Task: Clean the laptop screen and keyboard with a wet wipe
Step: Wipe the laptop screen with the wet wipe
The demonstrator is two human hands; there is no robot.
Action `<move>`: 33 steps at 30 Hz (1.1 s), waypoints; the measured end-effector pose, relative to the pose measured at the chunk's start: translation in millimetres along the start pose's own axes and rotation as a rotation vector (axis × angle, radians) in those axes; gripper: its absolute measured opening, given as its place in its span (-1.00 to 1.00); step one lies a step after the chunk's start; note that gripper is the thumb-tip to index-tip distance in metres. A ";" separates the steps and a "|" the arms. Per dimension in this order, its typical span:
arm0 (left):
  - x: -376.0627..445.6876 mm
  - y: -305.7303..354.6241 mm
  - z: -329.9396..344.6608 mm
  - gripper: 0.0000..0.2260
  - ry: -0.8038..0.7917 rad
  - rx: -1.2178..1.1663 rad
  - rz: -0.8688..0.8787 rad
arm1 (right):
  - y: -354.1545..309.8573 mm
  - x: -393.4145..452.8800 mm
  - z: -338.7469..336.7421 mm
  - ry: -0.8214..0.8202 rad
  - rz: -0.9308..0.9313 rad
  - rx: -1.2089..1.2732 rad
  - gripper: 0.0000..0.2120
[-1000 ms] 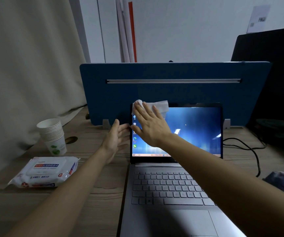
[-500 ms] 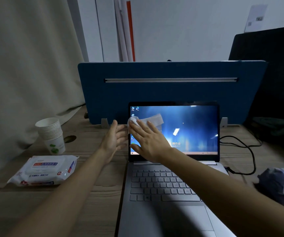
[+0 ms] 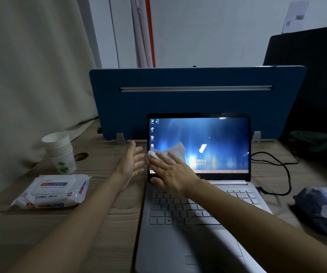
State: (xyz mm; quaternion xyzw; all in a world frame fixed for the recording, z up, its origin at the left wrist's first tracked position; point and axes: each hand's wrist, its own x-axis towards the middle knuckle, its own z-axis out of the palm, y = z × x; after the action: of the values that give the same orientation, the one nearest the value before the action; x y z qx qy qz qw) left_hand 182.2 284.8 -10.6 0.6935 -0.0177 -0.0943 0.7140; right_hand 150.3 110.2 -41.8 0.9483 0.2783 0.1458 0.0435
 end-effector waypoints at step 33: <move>-35.7 -41.7 13.4 -0.65 0.091 0.642 0.416 | 15.8 -58.2 -3.4 -0.065 -0.075 0.305 -0.62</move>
State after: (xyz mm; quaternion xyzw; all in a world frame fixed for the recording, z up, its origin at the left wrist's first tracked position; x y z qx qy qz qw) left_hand 140.5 276.4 -47.8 0.8669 -0.1547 0.0939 0.4645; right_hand 110.7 65.5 -50.7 0.9372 0.3307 0.0695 -0.0865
